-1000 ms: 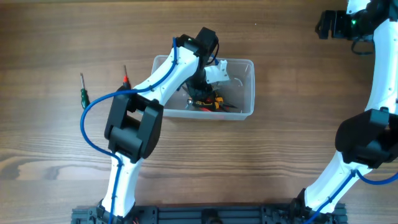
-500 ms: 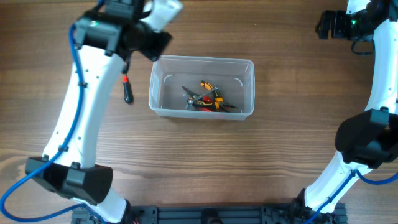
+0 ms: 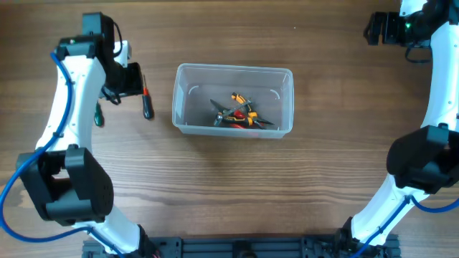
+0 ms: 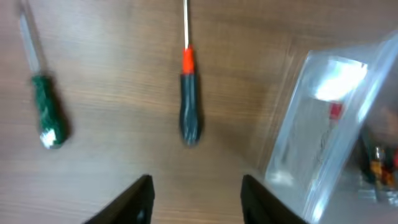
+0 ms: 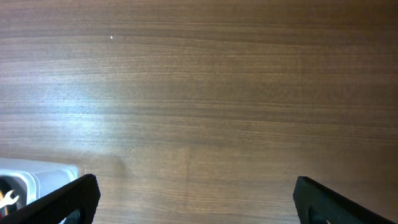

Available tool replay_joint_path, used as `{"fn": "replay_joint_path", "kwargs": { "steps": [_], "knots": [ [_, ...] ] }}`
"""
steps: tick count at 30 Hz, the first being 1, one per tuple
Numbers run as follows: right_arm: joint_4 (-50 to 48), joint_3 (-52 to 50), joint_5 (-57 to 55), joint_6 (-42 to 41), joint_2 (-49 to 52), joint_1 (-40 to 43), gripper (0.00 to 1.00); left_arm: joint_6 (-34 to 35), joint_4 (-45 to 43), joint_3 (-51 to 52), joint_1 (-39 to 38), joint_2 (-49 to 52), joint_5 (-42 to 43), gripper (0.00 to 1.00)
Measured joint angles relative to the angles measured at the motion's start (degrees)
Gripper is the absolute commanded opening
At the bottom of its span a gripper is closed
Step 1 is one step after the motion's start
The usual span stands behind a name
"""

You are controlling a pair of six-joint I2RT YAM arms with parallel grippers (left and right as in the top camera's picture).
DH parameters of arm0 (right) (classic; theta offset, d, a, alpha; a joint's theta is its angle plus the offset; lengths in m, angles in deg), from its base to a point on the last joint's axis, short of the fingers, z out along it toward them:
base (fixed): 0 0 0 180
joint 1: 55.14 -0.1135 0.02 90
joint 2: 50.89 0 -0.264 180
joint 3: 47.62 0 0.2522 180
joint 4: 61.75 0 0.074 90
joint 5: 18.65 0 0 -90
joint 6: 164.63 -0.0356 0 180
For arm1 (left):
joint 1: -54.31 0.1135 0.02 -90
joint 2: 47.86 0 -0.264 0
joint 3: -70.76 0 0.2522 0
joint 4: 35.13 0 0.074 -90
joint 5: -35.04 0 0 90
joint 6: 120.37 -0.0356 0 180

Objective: Pack container
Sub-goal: 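Move the left gripper to the red-black screwdriver and grasp it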

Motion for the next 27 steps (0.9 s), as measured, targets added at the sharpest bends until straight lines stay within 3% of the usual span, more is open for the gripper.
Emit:
{"fn": "replay_joint_path", "kwargs": {
  "steps": [7, 27],
  "knots": [
    [0.0, 0.0, 0.0, 0.0, 0.0, 0.0, 1.0, 3.0, -10.1, 9.9, 0.0, 0.4, 2.8, 0.4],
    [0.0, 0.0, 0.0, 0.0, 0.0, 0.0, 1.0, 5.3, -13.4, 9.8, 1.2, 12.0, 3.0, 0.39]
  ]
}}
